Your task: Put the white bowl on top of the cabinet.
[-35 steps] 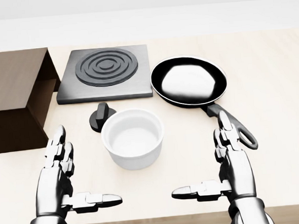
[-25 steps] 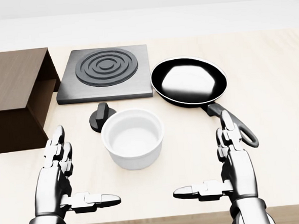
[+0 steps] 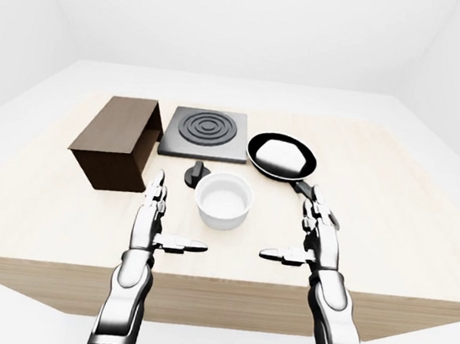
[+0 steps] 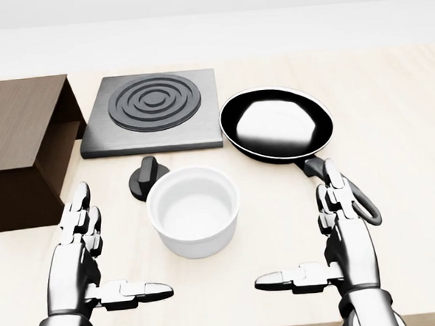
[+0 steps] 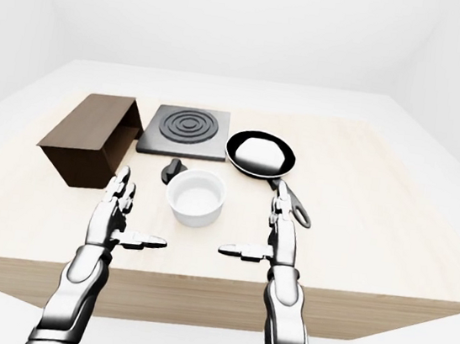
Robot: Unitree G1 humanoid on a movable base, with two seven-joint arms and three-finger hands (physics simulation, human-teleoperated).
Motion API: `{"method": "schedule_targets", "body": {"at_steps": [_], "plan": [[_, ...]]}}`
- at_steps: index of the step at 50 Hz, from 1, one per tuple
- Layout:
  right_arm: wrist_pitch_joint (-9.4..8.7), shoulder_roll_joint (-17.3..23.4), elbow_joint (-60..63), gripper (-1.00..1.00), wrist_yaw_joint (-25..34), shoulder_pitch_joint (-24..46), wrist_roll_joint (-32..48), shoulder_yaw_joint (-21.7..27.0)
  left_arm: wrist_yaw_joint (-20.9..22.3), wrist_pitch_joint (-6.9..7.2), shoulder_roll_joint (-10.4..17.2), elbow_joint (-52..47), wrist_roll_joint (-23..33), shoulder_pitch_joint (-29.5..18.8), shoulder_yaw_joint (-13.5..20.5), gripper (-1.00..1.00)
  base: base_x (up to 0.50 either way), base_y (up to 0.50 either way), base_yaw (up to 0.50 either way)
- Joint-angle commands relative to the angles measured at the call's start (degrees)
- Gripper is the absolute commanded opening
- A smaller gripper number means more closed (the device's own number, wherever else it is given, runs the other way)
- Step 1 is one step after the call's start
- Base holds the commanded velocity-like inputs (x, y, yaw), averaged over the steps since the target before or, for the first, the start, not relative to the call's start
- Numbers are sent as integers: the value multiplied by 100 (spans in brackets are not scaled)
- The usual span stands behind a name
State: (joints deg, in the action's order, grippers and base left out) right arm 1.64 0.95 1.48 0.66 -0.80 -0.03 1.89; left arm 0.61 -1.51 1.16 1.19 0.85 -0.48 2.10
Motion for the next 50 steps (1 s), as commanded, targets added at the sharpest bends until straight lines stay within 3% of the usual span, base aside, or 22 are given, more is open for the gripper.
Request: {"method": "schedule_targets", "body": {"at_steps": [1, 21, 35, 41, 42, 43, 45, 46, 50], "plan": [[-216, 17, 135, 100, 239, -26, -139, 14, -12, 22, -12, -83, 38, 39, -14, 100, 20, 0, 0], [-67, -30, 262, 100, 225, -168, -68, -30, -13, 22, -23, -76, 69, 46, -57, 100, 19, 0, 0], [-89, -23, 418, 100, 271, -253, -96, -43, 29, 28, -37, -136, 167, 106, -130, 100, 0, 0, 0], [-122, -20, 502, 100, 306, -278, -125, -24, -35, 46, -35, -207, 468, 177, -240, 100, 0, 0, 0], [-148, -11, 525, 100, 300, -261, -138, 2, -155, 146, 3, -299, 821, 207, -324, 100, 0, 0, 0], [-150, -11, 526, 100, 301, -260, -138, 5, -149, 152, -7, -306, 853, 210, -318, 100, 0, 0, 0], [-246, 25, 565, 100, 316, -190, -237, 112, -392, 651, -48, -1010, 1430, 305, -418, 100, 0, 0, 0], [-248, 24, 565, 100, 318, -188, -238, 115, -389, 651, -54, -1029, 1445, 306, -417, 100, 0, 0, 0], [-360, 31, 862, 100, 373, -312, -318, 161, -461, 651, -99, -2132, 2484, 343, -750, 100, 0, 0, 0]]}}
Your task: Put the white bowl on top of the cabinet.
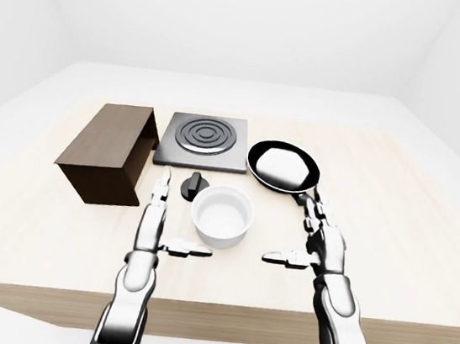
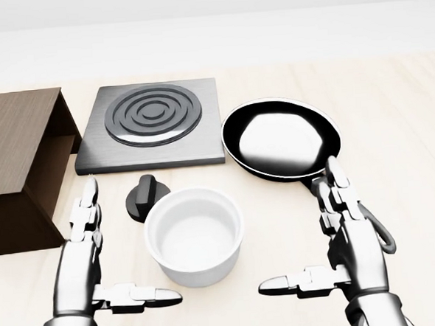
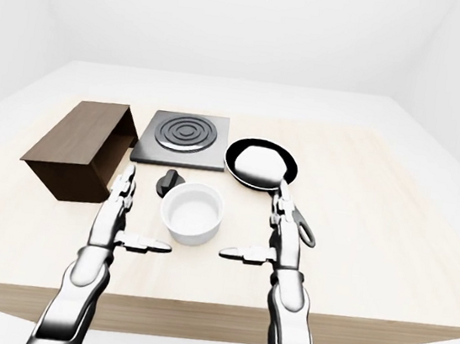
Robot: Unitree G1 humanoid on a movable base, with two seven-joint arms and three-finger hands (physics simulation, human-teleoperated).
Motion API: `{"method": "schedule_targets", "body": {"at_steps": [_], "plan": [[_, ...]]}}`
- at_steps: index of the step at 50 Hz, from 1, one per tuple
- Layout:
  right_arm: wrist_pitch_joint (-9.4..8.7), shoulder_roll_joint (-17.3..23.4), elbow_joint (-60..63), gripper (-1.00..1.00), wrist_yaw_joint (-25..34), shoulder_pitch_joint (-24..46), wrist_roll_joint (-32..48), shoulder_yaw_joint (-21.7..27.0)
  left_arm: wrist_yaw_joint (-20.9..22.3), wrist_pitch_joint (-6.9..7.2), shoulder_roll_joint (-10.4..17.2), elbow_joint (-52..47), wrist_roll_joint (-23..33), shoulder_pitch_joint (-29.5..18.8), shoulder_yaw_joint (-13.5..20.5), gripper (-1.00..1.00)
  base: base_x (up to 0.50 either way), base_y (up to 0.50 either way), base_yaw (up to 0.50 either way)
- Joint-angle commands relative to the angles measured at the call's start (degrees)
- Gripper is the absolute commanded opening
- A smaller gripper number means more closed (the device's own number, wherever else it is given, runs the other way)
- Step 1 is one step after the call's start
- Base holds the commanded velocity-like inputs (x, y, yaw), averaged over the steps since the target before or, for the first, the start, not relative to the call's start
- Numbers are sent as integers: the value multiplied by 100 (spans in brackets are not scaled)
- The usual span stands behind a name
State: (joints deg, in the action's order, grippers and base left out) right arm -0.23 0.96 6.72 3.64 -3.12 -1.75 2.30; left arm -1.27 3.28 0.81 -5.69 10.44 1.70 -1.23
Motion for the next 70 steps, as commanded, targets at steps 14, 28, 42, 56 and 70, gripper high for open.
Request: {"method": "schedule_targets", "body": {"at_steps": [14, 28, 42, 56, 70], "plan": [[-458, 76, 649, 100, 216, -64, -387, 345, -716, 172, -301, -2368, 5144, 204, -1577, 100, 0, 0, 0], [-477, 109, 705, 100, 238, 12, -525, 467, -488, 172, -472, -1404, 6044, -50, -1571, 100, 0, 0, 0], [-477, 127, 838, 100, 273, -5, -621, 542, -187, 172, -554, -944, 6718, -95, -1669, 100, 0, 0, 0], [-477, 133, 942, 100, 283, -30, -680, 603, 259, 172, -582, -811, 7262, -5, -1822, 100, 0, 0, 0], [-477, 127, 1016, 100, 298, -54, -703, 624, 360, 172, -591, -577, 7483, 8, -1829, 100, 0, 0, 0]]}}
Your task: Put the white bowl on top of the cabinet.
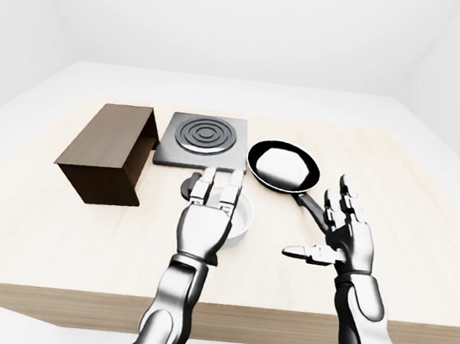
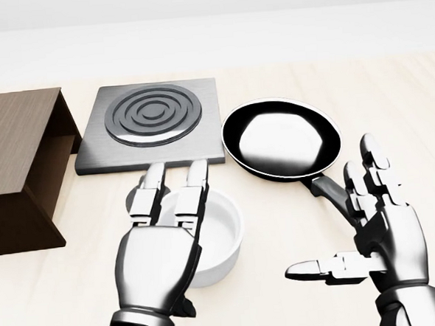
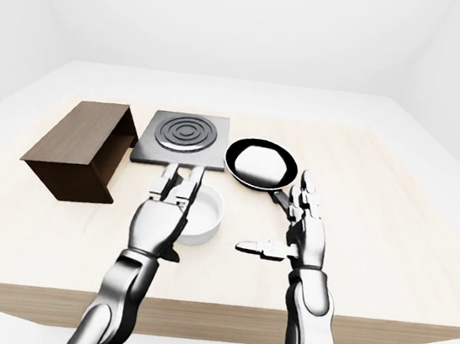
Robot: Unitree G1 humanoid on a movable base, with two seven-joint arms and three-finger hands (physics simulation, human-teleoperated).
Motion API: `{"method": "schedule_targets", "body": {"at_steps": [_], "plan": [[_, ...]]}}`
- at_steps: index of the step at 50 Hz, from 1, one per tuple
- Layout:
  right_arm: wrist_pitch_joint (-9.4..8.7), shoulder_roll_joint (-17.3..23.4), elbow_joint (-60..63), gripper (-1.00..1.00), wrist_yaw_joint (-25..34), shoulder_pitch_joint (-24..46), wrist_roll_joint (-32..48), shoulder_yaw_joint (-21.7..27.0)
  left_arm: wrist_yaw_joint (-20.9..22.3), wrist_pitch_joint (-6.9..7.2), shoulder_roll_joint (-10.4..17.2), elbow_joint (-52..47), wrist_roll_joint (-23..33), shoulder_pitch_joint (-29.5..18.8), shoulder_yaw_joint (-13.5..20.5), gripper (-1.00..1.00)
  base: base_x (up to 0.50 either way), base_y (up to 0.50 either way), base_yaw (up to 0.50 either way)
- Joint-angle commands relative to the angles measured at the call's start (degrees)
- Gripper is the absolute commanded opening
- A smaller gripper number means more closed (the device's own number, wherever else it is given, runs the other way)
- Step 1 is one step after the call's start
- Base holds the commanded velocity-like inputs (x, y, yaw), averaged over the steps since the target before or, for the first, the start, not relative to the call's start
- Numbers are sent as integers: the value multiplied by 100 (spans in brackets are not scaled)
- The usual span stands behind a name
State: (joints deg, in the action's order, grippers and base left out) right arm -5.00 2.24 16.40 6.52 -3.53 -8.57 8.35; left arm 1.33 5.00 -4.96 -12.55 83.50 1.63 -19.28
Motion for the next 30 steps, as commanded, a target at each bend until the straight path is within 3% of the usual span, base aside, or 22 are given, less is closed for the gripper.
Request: {"method": "schedule_targets", "body": {"at_steps": [1, 8, 9, 11, 12, 15, 30], "plan": [[0, -2, 48, 100, 11, -13, -21, 19, 101, 0, -15, 109, 178, 15, -24, 100, 0, 0, 0], [0, -17, 39, 100, 24, -37, 10, -20, 104, 0, -16, 478, 170, -121, 84, 100, 0, 0, 0], [0, -17, 84, 100, 42, -55, -6, -26, 70, 0, -24, 1005, -39, -422, 291, 100, 0, 0, 0], [0, -19, 87, 100, 45, -56, -6, -25, 62, 0, -24, 1045, -56, -444, 304, 100, 0, 0, 0], [0, -17, 47, 100, 54, -36, -1, -32, -44, 0, -31, 1530, -195, -692, 471, 100, 0, 0, 0], [0, -24, -11, 100, 82, -47, 47, -84, 4, 0, 0, 1997, -127, -740, 421, 100, 0, 0, 0], [0, -33, 16, 100, 84, -71, 68, -109, -22, 0, 5, 2135, -146, -776, 434, 100, 0, 0, 0]]}}
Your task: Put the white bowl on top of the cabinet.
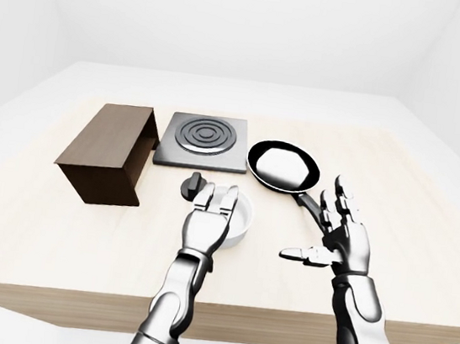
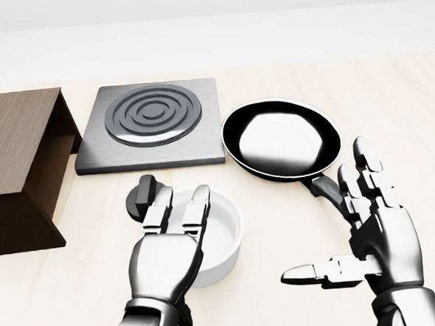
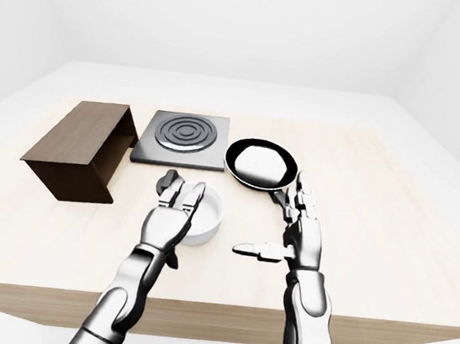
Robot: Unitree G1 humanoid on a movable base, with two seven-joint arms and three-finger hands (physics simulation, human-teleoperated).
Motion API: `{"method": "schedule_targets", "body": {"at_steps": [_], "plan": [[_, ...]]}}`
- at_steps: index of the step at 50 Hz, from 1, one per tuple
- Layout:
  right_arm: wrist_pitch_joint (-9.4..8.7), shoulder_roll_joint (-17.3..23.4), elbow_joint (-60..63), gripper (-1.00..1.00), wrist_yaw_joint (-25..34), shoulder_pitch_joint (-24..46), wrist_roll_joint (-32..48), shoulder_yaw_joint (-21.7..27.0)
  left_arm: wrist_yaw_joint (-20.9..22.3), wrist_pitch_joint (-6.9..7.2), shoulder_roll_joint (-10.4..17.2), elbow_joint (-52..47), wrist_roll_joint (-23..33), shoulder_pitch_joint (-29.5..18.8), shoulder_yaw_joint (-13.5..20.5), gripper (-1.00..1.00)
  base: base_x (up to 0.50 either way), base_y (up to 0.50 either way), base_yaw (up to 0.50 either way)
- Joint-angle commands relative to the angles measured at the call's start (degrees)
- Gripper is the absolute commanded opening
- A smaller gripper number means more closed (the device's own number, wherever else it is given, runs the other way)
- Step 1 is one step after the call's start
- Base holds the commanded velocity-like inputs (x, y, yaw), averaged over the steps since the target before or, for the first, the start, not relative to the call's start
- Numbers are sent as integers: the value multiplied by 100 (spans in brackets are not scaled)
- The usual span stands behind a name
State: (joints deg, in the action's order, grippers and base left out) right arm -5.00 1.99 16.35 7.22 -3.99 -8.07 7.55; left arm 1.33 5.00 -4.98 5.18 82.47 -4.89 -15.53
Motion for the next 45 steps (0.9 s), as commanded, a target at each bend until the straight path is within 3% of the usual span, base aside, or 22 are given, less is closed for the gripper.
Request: {"method": "schedule_targets", "body": {"at_steps": [1, 45], "plan": [[0, -6, -26, 100, 11, 5, 23, -26, -32, 0, 3, 381, -53, -137, 62, 100, 0, 0, 0], [0, -3, -141, 100, 33, 24, 43, -53, -240, 0, -2, 943, -300, -375, 131, 100, 0, 0, 0]]}}
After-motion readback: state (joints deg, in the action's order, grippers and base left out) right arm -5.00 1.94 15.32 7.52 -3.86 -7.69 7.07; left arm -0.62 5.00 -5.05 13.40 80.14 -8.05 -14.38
